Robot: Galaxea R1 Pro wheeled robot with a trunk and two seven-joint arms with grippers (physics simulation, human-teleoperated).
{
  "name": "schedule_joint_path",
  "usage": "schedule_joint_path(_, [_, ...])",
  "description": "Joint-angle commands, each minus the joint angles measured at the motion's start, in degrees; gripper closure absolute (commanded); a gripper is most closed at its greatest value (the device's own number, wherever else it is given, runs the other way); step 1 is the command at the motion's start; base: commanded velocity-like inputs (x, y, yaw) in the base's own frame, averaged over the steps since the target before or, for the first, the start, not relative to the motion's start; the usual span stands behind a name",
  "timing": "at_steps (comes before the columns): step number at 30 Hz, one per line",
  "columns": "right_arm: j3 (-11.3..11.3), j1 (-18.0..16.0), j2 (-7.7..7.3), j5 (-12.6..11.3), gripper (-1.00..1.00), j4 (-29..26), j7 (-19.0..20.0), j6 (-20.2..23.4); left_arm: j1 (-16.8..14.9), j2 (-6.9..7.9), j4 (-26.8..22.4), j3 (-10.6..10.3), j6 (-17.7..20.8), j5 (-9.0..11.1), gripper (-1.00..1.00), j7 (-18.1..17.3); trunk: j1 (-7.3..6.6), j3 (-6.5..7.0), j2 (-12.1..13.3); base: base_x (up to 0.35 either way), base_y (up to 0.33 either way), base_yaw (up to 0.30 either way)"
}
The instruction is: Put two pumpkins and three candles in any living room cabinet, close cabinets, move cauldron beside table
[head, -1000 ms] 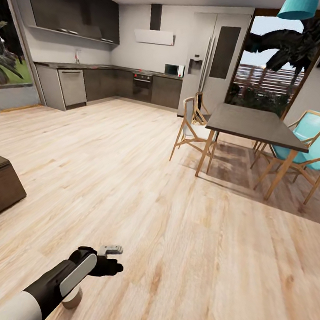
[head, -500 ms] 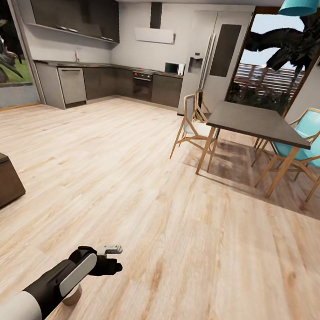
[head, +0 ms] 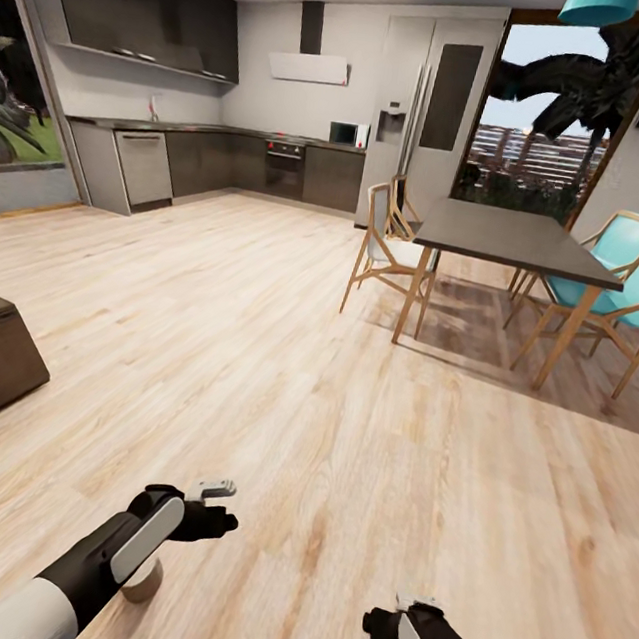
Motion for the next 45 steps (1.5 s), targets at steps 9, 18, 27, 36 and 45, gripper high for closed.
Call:
schedule_joint_path(9, [-0.4,-5.3,0.10,0.2,-1.00,-0.1,-0.2,7.9,0.0,0.05,-0.2,0.0,0.1,0.6,-1.00,0.5,1.97,-1.67,-3.6,0.000,0.000,0.000])
schedule_joint_path(18, [-0.3,-5.4,0.07,0.3,-1.00,0.3,-0.3,9.0,0.0,0.12,-0.2,0.0,0.4,0.5,-1.00,0.5,3.95,-3.29,-7.3,0.000,0.000,0.000])
schedule_joint_path(27, [0.8,-5.4,0.02,0.3,-1.00,0.6,-0.3,9.5,0.0,0.13,-0.4,0.1,0.8,0.6,-1.00,0.9,5.73,-4.95,-10.5,0.000,0.000,0.000])
schedule_joint_path(36, [0.8,-5.4,0.08,0.2,-1.00,0.0,-2.3,11.9,0.0,0.80,-1.7,1.0,1.0,1.2,-1.00,0.9,5.96,-6.94,-10.6,0.000,0.000,0.000])
schedule_joint_path(45, [0.8,-5.4,0.09,0.2,-1.00,0.0,-2.4,12.2,0.0,1.07,-2.0,2.4,1.0,1.4,-1.00,0.9,6.20,-8.93,-10.7,0.000,0.000,0.000])
